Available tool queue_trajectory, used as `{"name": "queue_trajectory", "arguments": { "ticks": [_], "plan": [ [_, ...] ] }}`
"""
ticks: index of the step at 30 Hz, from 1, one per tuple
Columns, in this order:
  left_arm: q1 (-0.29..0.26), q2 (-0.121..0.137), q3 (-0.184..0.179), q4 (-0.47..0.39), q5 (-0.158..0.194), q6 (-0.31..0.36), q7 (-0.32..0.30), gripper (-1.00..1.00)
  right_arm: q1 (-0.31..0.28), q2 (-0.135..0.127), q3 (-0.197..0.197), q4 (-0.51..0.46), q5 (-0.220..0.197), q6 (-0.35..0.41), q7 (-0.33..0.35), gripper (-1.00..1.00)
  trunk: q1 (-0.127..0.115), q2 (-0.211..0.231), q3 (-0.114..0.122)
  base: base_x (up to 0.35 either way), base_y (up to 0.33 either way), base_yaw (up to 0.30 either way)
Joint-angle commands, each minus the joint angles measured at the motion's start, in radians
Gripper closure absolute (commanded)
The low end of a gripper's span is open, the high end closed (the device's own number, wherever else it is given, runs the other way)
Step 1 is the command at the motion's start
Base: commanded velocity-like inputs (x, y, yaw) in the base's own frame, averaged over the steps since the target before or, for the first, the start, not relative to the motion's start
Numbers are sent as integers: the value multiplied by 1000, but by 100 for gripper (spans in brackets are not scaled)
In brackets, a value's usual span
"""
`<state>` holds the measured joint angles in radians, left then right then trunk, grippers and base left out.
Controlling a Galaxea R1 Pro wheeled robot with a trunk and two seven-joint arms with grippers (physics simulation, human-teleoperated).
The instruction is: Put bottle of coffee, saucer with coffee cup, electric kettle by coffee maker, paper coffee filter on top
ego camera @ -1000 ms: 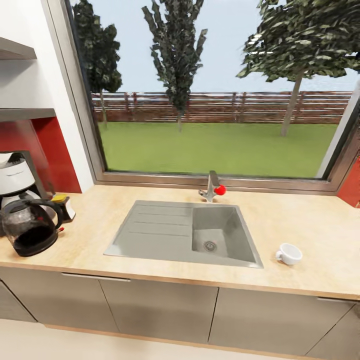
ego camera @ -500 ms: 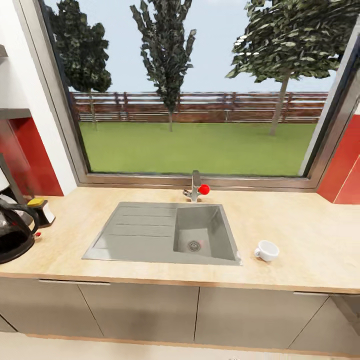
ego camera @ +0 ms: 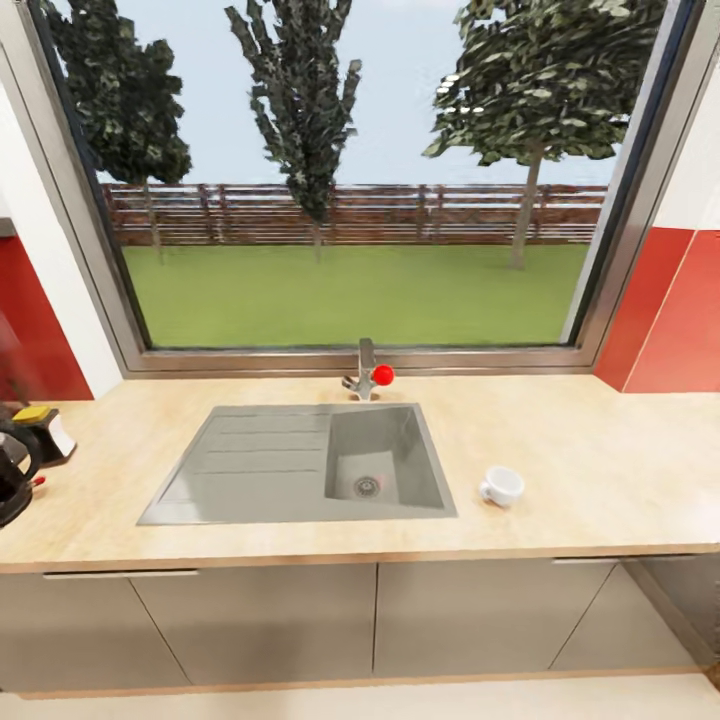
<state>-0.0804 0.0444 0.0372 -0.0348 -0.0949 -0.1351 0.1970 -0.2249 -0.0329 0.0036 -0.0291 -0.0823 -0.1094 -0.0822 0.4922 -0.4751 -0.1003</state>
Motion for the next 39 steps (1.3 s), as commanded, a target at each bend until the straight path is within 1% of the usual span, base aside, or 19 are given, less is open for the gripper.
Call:
{"name": "queue_trajectory", "arguments": {
  "ticks": [1,3,7,9,11,13,14,17,18,21,22,23,24,30,34,35,39],
  "plan": [
    [-1,0,4,1,-10,-3,4,-100,-1,1,1,1,-9,-5,0,-100,0,-2,-2,-270,0,-11],
    [-1,2,5,1,-11,-3,4,-100,-1,1,1,0,-9,-5,0,-100,0,-2,-2,-260,0,-7],
    [-1,17,5,0,-10,-4,4,-100,-2,-3,-1,-7,-11,-8,2,-100,0,-2,-2,-100,0,-2],
    [-1,21,6,0,-9,-5,4,-100,-2,-3,-2,-25,-11,-9,2,-100,0,-2,-2,-31,0,-1],
    [-1,24,6,0,-8,-7,3,-100,-2,-4,-2,-71,-11,-10,1,-100,0,-2,-2,-14,0,0],
    [-1,25,5,2,-8,-7,4,-100,-2,-3,-4,-157,-14,-15,0,-100,0,-2,-2,-4,0,0],
    [-1,25,5,2,-8,-7,4,-100,-2,-1,-4,-181,-15,-26,0,-100,0,-2,-2,-1,0,0],
    [10,25,4,2,-8,-8,3,-100,-2,6,-5,-250,-18,-97,1,-100,0,-2,-2,0,0,0],
    [22,28,4,3,-8,-6,0,-100,-2,25,-5,-296,-20,-179,1,-100,0,-2,-2,0,0,0],
    [33,30,4,3,-9,-6,-2,-100,-2,46,-5,-339,-20,-263,1,-100,0,-2,-2,0,0,0],
    [35,30,4,3,-9,-6,-2,-100,-2,51,-5,-351,-20,-279,1,-100,0,-2,-2,0,0,0],
    [42,31,4,3,-9,-5,-2,-100,-2,76,-5,-444,-20,-356,0,-100,0,-2,-2,0,0,0],
    [44,38,4,3,-9,-5,-2,-100,-2,80,-6,-505,-20,-371,0,-100,0,-2,-2,0,0,0],
    [45,53,4,3,-8,-5,-2,-100,-2,87,-7,-637,-21,-381,-2,-100,0,-2,-2,0,0,0],
    [45,55,4,3,-8,-6,-2,-100,-2,89,-7,-691,-21,-381,-2,-100,0,-2,-2,0,0,0],
    [45,55,4,3,-8,-6,-2,-100,-2,94,-7,-729,-22,-381,-2,-100,0,-2,-2,0,0,0],
    [45,55,4,2,-8,-7,-2,-100,-2,100,-6,-809,-22,-382,-2,-100,0,-2,-2,0,0,0]
  ]
}}
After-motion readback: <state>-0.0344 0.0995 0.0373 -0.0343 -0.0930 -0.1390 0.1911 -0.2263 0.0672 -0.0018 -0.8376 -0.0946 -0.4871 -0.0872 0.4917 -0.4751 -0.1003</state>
